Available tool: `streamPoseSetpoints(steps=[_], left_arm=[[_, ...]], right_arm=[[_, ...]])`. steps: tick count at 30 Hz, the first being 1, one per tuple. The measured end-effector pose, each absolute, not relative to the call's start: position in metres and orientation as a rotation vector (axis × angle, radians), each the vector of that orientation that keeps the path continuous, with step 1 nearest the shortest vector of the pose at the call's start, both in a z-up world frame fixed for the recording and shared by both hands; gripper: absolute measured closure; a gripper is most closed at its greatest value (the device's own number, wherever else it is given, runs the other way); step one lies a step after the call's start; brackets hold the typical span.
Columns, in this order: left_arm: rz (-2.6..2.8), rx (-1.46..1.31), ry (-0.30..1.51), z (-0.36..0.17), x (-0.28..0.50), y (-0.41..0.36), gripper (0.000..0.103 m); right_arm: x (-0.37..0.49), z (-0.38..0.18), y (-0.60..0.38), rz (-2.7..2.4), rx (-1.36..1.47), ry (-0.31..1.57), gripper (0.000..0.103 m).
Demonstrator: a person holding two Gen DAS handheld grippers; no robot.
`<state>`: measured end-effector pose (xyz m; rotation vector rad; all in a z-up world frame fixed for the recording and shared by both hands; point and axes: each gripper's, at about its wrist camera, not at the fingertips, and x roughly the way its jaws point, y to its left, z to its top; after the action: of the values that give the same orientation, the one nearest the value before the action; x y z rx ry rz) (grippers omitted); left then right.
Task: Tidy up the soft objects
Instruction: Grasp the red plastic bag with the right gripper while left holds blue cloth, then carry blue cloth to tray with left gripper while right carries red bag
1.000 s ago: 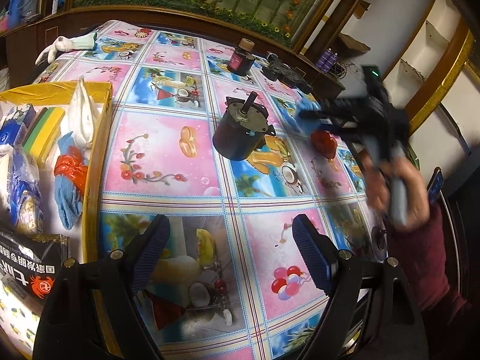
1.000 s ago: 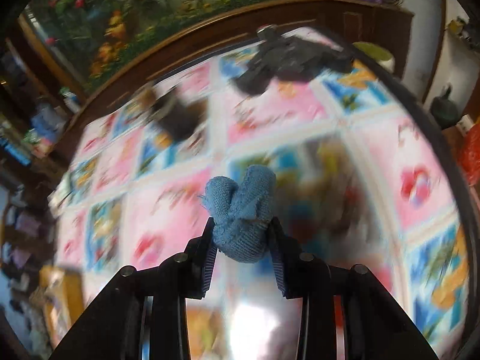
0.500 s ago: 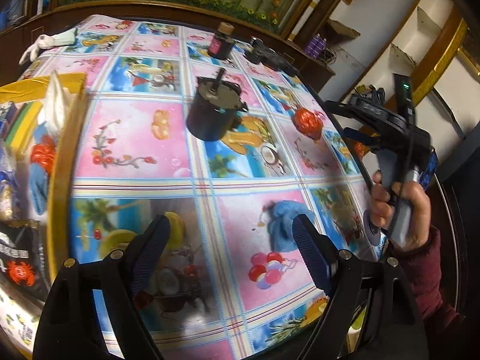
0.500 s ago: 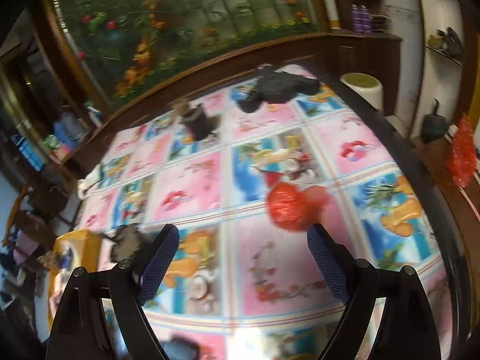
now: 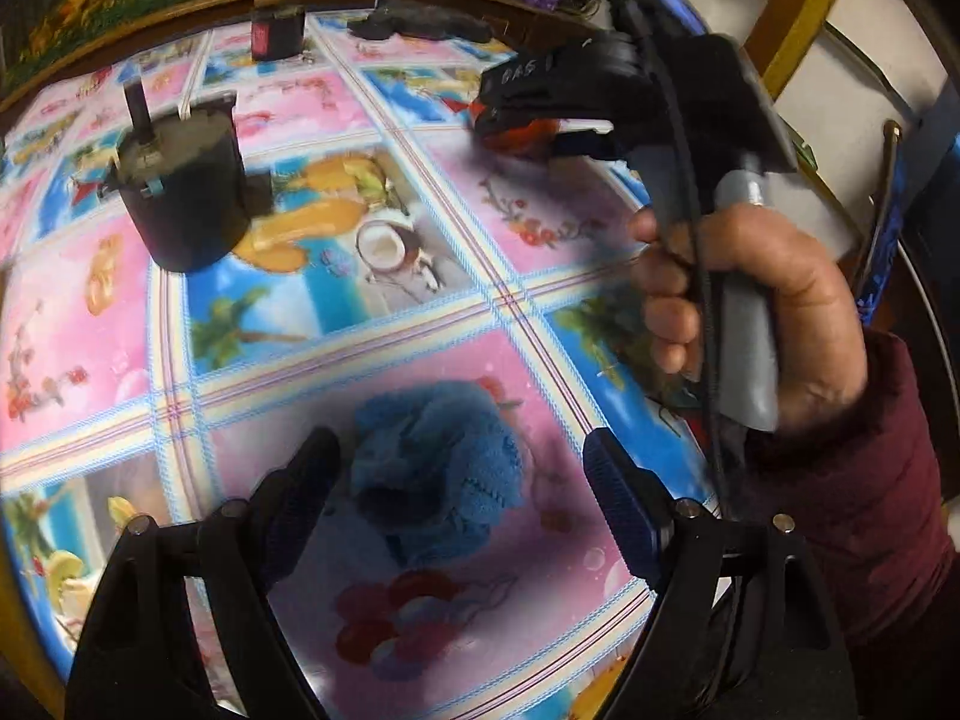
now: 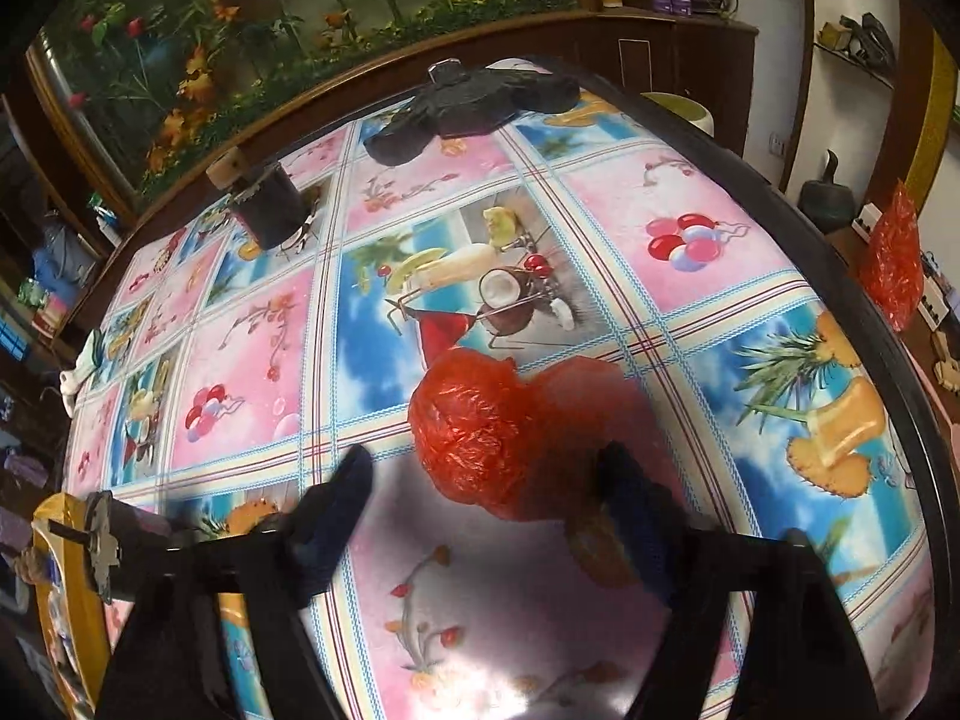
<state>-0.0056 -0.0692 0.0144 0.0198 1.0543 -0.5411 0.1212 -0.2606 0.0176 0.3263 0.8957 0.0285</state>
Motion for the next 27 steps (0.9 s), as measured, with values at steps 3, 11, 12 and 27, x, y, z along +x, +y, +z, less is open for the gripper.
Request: streamPoseSetpoints(steps=[3, 11, 12, 27], left_arm=[[-0.575, -0.038, 1.089, 0.014, -0.003, -0.060, 0.064], [-0.558, -0.170, 0.992, 0.043, -0.030, -0.027, 0.064], [-0.556, -0.179, 0.975, 0.049, -0.034, -0.023, 0.064], [-0.407, -0.327, 0.764, 0.106, -0.093, 0.069, 0.064]], right_arm=[[0.112, 0.021, -0.261, 0.059, 0.326, 0.888, 0.057], [0.068, 0.043, -0.257, 0.104, 0.299, 0.825, 0.057], [0.061, 0.046, -0.256, 0.113, 0.299, 0.818, 0.057], [-0.038, 0.087, -0.221, 0.273, 0.238, 0.741, 0.057]])
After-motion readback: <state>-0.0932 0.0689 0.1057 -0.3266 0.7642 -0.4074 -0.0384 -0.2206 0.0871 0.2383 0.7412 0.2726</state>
